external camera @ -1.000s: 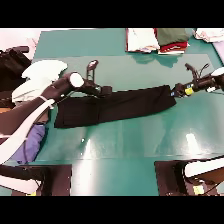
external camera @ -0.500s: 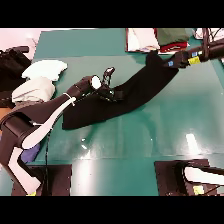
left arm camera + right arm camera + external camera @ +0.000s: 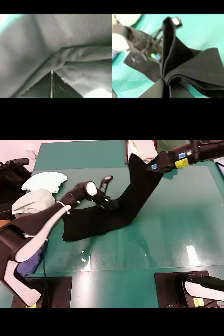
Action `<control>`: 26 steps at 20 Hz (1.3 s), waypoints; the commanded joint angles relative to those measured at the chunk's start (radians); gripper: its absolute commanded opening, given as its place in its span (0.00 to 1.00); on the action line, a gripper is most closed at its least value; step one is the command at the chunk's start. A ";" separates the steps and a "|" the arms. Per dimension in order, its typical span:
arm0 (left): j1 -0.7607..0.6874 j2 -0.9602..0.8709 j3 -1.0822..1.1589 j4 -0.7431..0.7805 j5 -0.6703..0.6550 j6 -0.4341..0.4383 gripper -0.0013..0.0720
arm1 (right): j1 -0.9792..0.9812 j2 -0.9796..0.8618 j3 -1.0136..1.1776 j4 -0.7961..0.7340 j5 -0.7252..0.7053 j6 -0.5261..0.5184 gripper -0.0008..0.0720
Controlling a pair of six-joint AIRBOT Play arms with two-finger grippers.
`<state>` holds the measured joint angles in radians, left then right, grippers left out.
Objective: Fold the shirts.
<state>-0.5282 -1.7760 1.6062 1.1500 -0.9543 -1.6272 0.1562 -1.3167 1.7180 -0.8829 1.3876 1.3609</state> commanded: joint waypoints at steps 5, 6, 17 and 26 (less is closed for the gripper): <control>0.318 0.412 0.013 0.318 -0.190 0.013 0.05 | 0.393 -0.147 0.005 0.165 -0.287 -0.013 0.03; 0.355 0.468 0.013 0.335 -0.191 0.012 0.05 | 0.473 -0.195 0.005 0.210 -0.393 -0.045 0.03; 0.359 0.631 0.008 0.361 -0.221 0.039 0.05 | 0.467 -0.302 -0.034 -0.068 -0.348 -0.034 0.57; 0.209 0.631 -0.035 0.361 -0.113 0.039 0.05 | 0.029 -0.320 -0.458 0.100 -0.285 -0.026 0.88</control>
<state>-0.2806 -1.1454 1.5913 1.5101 -1.1076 -1.5890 0.2756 -1.5913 1.3407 -0.8783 1.0843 1.3331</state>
